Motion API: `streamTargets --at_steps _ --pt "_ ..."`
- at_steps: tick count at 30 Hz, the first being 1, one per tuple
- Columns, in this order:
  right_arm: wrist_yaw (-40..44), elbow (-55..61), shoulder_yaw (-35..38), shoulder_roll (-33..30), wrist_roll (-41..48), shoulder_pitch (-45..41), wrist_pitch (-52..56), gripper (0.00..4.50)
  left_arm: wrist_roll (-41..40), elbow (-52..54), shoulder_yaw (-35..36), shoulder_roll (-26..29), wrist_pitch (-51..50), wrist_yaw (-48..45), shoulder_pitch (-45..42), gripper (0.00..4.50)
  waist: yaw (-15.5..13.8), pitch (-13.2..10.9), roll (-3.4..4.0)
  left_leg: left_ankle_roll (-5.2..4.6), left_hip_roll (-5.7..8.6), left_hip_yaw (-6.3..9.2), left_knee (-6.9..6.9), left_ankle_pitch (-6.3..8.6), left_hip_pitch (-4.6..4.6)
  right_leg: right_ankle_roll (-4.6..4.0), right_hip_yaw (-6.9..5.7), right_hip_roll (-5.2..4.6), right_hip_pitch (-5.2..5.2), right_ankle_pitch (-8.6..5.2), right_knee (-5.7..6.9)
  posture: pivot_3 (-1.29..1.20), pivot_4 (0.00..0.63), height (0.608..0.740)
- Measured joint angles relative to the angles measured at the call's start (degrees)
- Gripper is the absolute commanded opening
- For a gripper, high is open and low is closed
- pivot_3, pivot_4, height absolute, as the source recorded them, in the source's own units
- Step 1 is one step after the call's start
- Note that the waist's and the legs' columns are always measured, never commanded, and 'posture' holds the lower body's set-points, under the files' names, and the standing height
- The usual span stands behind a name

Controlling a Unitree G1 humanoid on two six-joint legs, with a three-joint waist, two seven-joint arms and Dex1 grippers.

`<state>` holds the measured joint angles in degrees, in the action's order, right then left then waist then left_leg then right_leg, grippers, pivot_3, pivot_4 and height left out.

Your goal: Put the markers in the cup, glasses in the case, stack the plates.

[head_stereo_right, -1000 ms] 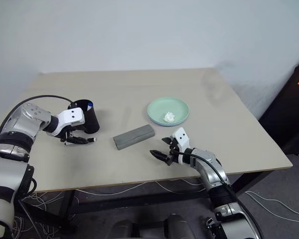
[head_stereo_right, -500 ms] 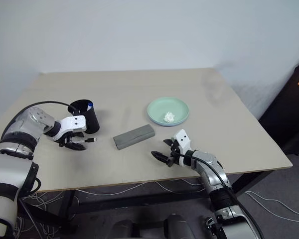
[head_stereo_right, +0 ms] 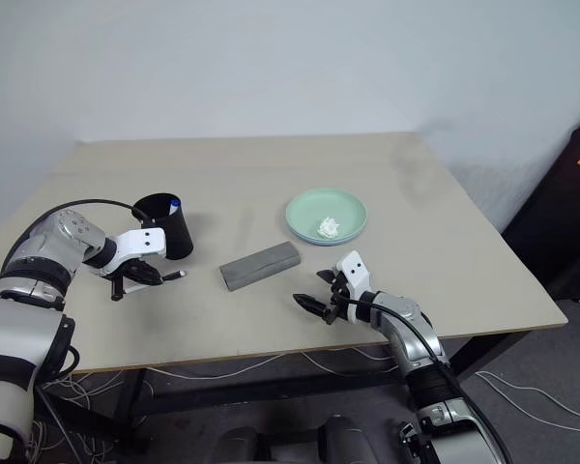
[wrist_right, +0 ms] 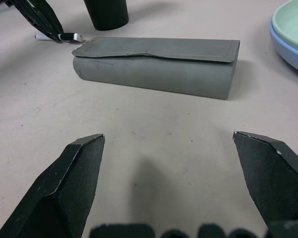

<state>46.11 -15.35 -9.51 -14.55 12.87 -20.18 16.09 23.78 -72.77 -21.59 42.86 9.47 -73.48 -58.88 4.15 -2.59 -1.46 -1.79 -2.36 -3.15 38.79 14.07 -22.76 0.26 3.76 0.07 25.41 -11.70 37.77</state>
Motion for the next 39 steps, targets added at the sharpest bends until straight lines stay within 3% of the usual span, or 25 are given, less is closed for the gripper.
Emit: streamTargets --at_steps 22,31,39 --pt "0.04 -0.02 0.0 0.04 0.0 -0.8 0.03 4.5 -0.63 0.51 1.88 -0.01 0.95 -2.38 1.0 0.02 0.0 0.0 0.01 0.0 0.01 -0.02 0.0 0.0 0.02 0.0 0.01 0.0 -0.01 0.0 0.01 0.0 0.0 0.74" --pt "0.05 -0.03 -0.02 0.0 0.0 -1.0 0.08 4.5 -11.5 10.39 8.22 -2.76 0.65 -12.92 2.84 0.02 0.0 0.01 -0.01 0.0 0.01 0.02 0.07 0.0 -0.02 0.0 0.0 -0.01 -0.02 0.0 0.03 0.0 0.0 0.74" --pt "0.08 -0.04 -0.03 -0.06 -0.02 -0.94 0.41 4.5 -20.74 21.03 16.81 -7.09 -5.1 -3.41 6.37 0.02 0.03 0.01 0.0 -0.01 -0.03 0.06 0.09 0.0 -0.01 0.02 0.01 0.0 -0.04 0.02 0.05 0.0 0.0 0.74"
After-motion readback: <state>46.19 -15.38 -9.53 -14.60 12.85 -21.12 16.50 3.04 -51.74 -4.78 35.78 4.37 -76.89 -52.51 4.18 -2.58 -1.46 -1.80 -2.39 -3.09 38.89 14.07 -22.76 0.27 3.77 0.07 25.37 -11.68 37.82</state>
